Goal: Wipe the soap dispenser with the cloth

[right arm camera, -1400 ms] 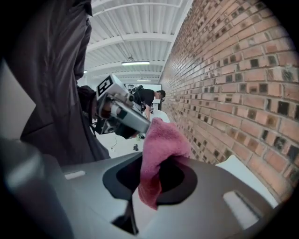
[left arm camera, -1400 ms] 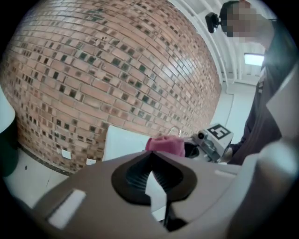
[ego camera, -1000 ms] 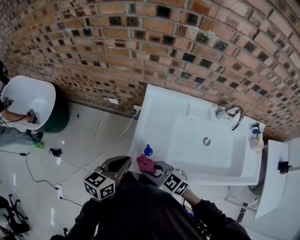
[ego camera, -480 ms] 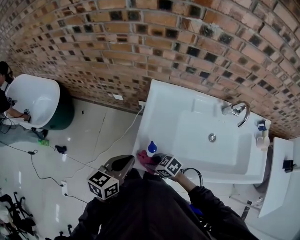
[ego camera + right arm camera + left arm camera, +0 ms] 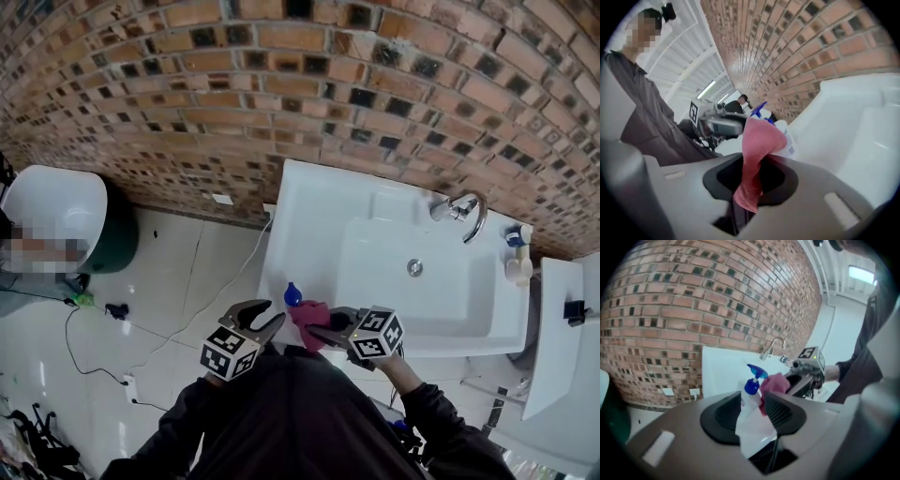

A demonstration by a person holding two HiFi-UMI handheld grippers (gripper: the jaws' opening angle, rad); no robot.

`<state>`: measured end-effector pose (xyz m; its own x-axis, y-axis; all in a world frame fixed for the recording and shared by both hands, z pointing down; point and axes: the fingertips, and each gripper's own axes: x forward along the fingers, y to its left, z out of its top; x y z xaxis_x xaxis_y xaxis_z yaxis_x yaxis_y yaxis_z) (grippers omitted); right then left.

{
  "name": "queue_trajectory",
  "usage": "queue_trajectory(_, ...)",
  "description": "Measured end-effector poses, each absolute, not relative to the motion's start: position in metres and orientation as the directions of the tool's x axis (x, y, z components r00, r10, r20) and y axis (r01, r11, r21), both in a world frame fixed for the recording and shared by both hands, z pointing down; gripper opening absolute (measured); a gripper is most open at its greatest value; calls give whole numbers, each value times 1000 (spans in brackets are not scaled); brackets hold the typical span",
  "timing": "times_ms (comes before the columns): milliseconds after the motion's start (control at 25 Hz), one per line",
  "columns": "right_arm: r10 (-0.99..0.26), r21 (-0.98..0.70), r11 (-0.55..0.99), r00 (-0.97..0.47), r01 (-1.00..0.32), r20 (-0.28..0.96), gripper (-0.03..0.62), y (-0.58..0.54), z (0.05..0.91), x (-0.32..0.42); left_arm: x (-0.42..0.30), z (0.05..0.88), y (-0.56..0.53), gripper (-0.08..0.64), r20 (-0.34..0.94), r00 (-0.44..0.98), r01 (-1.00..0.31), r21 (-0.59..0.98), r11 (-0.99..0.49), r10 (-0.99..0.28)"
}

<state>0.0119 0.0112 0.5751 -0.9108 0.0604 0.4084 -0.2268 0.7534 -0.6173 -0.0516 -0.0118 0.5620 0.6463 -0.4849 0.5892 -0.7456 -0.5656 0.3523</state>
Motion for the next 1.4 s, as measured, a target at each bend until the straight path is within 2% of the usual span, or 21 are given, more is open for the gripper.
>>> queue_trajectory(160,-140,-734,608,-950,-304,278,71,-34,558,24,-35,586,-18,175,643,643,-723,328,-609,-417)
queue_trajectory(320,-225,-836,468,-954,-286,201,71,-60,566,22,-26,591,-23,181,654,640,-714,312,-627,-403)
queue_trajectory(480,-217,-886,343,-944,-311,248,70,-61,598,14,-24,592,-25,183,655,642,-711,316,-629,-397)
queue_trajectory(640,-197,-885,288,-927,-365,319,69,-59,629,8,-26,592,-25,186,659,637,-716,314,-623,-400)
queue_trajectory(880,-151,-734,417,-837,-537,526,69,-59,667,5,-26,596,-25,198,686,602,-731,267,-628,-408)
queue_trajectory(1040,-155,-595,538,-764,-597,626,69,-58,674,4,-23,605,-25,229,729,560,-739,223,-636,-395)
queue_trajectory(1120,-159,-533,602,-743,-595,650,69,-56,670,3,-19,608,-26,256,751,537,-738,197,-646,-385)
queue_trajectory(1280,-136,-444,720,-736,-533,663,69,-46,653,1,-18,615,-33,255,777,504,-732,152,-664,-377)
queue_trajectory(1400,-131,-443,742,-756,-504,642,69,-42,638,6,-18,618,-36,248,776,520,-698,145,-701,-357)
